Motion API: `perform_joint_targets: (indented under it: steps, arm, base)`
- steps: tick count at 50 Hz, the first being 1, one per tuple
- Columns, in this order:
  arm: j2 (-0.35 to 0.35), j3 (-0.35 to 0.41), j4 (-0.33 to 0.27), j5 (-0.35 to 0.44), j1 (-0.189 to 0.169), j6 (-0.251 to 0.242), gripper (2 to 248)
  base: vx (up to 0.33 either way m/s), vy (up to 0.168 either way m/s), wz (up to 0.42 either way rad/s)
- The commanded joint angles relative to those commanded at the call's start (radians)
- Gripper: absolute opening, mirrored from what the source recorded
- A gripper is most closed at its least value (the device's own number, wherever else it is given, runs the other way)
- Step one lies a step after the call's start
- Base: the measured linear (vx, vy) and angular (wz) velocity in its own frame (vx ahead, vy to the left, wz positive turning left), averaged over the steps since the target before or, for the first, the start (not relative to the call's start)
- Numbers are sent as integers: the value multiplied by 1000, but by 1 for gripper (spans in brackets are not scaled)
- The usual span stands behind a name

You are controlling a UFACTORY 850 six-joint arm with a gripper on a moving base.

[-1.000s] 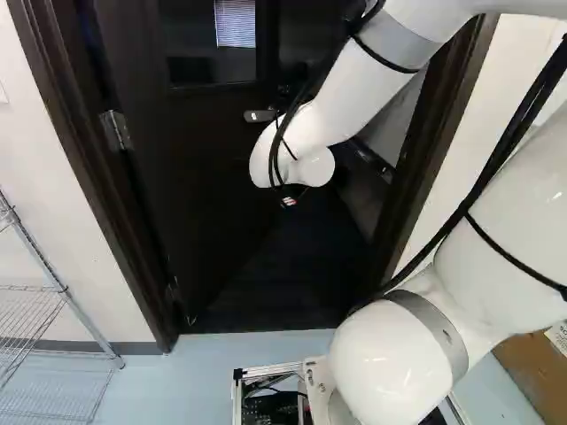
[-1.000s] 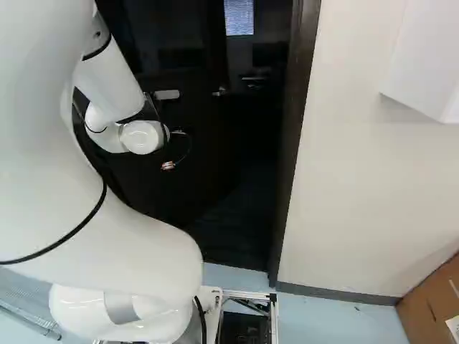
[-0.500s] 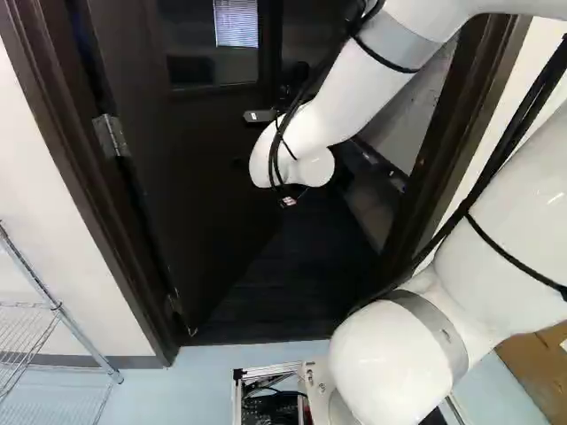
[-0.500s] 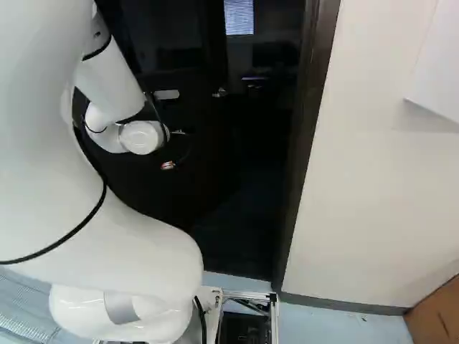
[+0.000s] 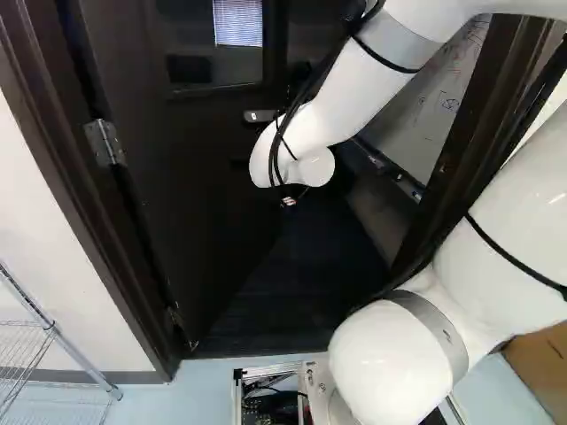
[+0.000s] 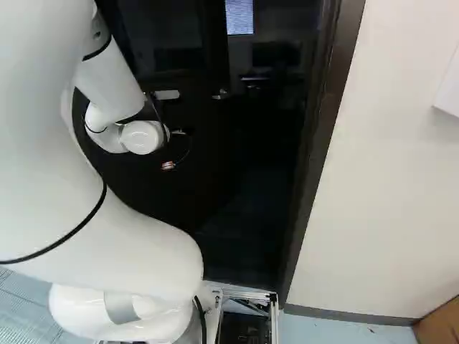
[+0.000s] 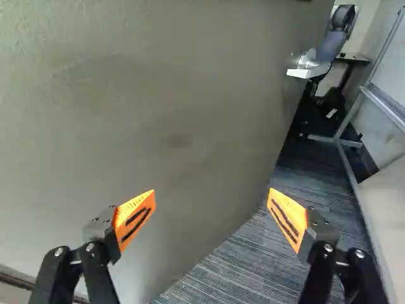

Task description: Open the door and move inside

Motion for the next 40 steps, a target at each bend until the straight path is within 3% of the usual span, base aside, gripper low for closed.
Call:
perform_joint_targets:
  steps: [40]
  arm:
    - [0,0,0,0,0,0,247]
  base:
    - [96,51,-13]
